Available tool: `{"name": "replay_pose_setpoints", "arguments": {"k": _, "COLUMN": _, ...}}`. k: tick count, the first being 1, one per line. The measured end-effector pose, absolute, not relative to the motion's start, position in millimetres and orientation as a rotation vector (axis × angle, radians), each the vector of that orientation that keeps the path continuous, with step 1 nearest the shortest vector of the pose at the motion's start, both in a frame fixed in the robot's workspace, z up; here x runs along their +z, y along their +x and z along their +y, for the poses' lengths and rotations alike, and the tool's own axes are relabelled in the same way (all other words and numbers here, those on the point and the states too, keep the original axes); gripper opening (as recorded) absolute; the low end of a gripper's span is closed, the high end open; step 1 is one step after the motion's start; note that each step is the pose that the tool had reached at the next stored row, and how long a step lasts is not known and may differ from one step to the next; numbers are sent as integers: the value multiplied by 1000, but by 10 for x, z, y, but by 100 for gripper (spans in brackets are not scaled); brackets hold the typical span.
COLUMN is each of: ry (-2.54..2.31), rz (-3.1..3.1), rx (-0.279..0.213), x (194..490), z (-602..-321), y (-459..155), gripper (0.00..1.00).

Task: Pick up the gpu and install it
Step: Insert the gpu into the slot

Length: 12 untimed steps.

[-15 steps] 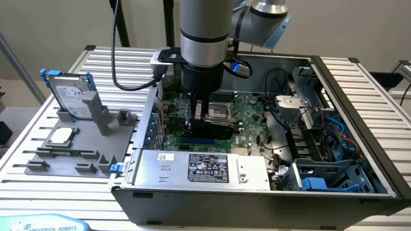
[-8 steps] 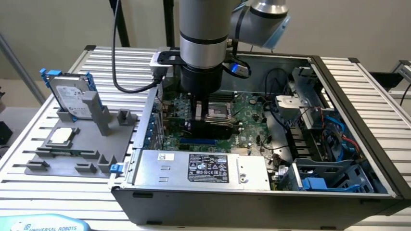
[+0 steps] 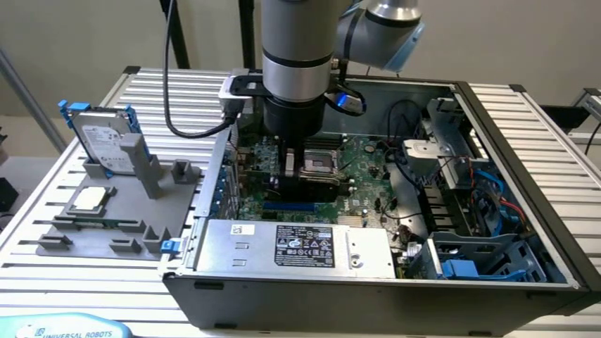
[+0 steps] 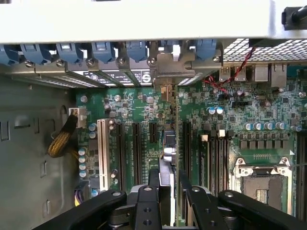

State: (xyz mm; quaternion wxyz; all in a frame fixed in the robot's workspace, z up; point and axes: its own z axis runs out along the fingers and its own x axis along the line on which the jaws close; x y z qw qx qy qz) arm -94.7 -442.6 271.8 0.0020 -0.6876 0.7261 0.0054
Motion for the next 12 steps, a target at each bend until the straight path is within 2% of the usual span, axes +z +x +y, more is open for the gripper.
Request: {"name": "replay_pose_setpoints", "arguments": {"k": 12, "ry": -2151, "rz": 2270, "rx": 33, "x": 2650, "z": -4444, "y": -978, "gripper": 27}}
